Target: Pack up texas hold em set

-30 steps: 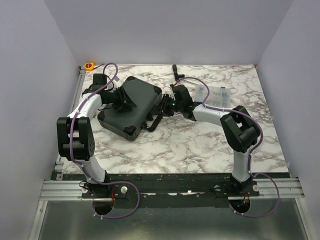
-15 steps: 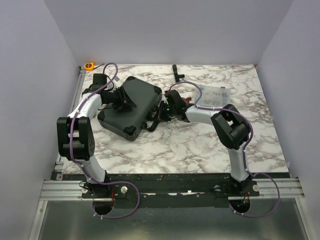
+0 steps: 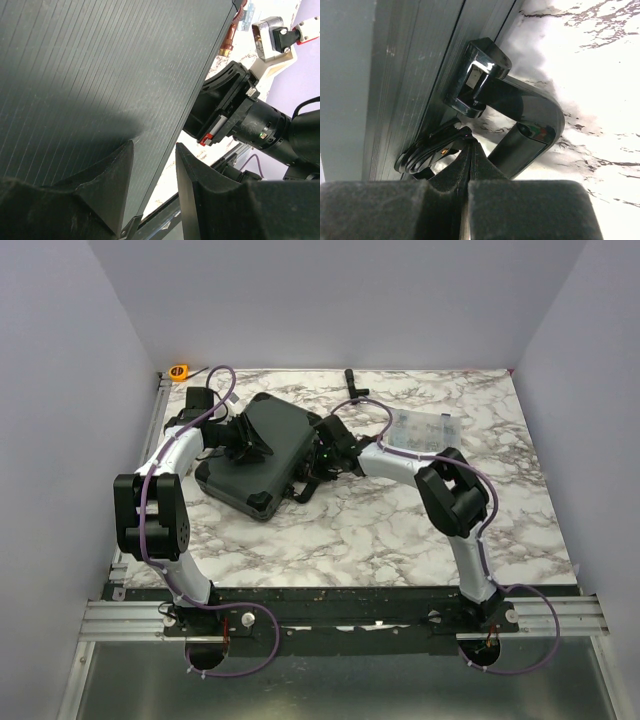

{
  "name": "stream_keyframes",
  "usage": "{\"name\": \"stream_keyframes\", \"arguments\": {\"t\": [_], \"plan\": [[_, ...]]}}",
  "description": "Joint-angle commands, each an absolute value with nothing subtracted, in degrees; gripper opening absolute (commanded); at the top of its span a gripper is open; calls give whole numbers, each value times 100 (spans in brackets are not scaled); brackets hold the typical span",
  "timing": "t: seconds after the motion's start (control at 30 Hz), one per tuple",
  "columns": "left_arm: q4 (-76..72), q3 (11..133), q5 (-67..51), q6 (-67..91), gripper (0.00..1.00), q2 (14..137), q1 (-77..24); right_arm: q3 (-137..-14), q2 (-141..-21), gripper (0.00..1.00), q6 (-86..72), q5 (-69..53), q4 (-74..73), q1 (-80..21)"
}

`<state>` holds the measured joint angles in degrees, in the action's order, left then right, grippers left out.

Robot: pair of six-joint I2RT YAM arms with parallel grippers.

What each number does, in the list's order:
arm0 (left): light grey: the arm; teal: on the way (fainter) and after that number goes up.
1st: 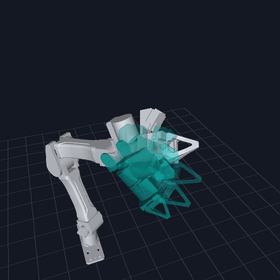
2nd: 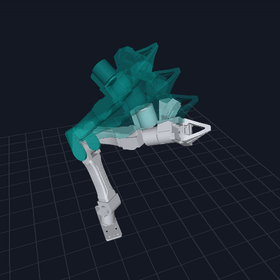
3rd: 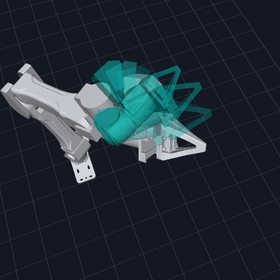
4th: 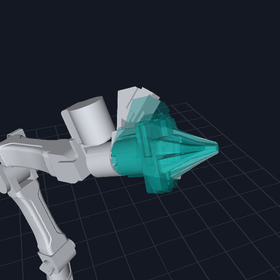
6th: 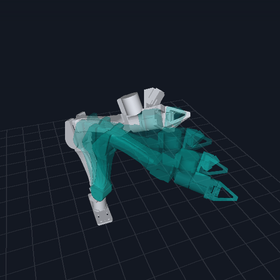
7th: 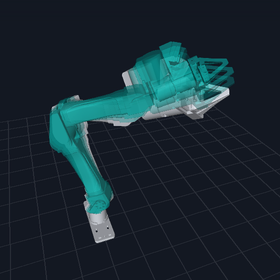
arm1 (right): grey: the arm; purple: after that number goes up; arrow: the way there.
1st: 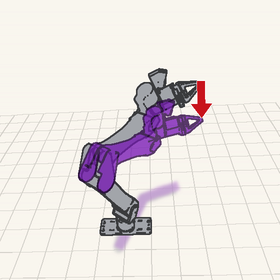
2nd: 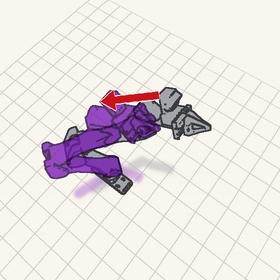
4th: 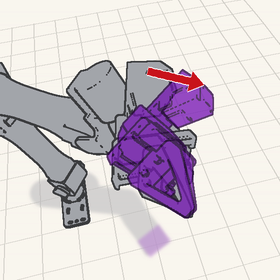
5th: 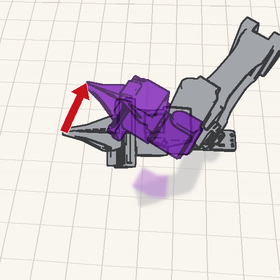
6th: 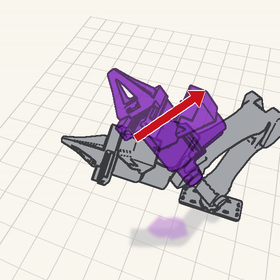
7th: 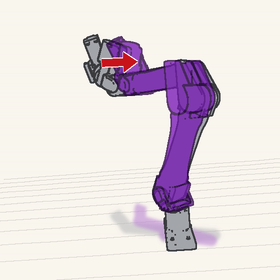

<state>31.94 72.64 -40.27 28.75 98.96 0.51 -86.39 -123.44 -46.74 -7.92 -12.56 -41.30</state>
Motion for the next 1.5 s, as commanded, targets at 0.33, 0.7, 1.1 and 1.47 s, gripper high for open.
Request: {"name": "stream_keyframes", "arguments": {"t": [0.33, 0.7, 1.1, 1.47], "plan": [[3586, 7075, -3418, 2670, 41, 10151, 70, -8777, -13807, 0, -5597, 509, -1775, -4570], [3568, 7058, -3450, 2663, 41, 10118, 57, -8222, -12921, 0, -4960, -376, -681, -4562], [3638, 7109, -3107, 2485, 41, 9846, 18, -8228, -11492, 3, -4195, -187, -928, -4474], [2918, 6637, -2834, 2181, 58, 8603, -358, -7430, -10048, 14, -3623, 739, -1347, -4294]]}}
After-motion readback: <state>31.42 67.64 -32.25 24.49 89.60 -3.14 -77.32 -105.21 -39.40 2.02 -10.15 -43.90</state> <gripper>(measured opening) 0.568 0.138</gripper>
